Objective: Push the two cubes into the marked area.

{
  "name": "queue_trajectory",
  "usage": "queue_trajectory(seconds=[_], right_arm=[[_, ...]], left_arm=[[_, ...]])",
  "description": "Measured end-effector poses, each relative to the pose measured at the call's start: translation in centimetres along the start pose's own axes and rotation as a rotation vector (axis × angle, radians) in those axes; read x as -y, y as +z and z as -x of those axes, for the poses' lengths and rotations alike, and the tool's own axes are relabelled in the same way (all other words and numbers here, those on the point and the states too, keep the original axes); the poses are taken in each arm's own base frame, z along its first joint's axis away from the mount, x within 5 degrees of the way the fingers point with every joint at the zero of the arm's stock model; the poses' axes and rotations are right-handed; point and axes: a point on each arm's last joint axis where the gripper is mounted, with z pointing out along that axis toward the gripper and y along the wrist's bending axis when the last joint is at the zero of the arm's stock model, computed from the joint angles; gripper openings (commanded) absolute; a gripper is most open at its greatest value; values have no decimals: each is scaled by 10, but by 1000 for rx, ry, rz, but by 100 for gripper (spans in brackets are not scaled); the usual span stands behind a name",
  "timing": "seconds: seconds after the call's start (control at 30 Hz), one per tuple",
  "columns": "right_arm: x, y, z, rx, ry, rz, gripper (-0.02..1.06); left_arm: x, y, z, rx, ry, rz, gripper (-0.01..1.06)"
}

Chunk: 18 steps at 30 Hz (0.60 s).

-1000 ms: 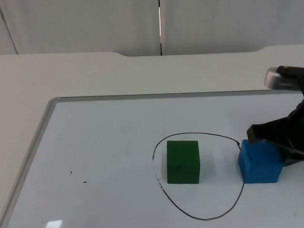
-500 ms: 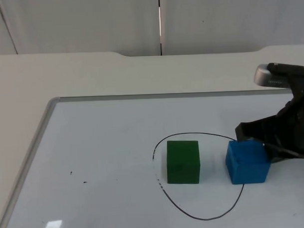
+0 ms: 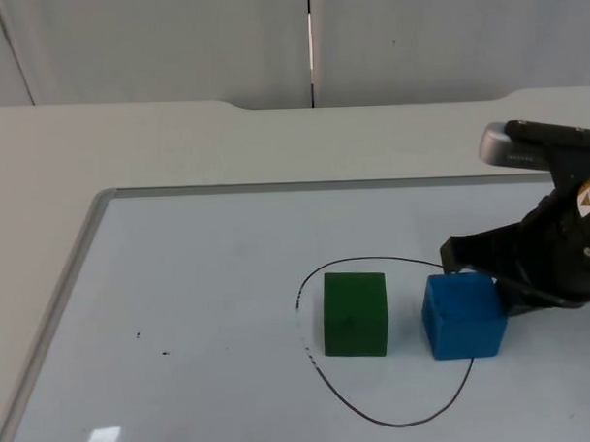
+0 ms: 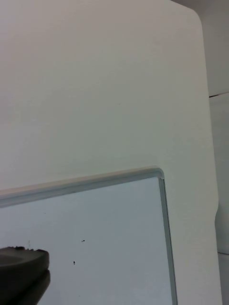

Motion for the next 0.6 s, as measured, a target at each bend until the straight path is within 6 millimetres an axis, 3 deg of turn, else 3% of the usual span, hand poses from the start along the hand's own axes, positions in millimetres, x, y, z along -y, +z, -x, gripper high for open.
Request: queue_trajectory(seconds=[0.6], right_arm=[[-8,0,-2,3,38,17,0]], left_arm=[[0,0,0,1,-2,-3,0]])
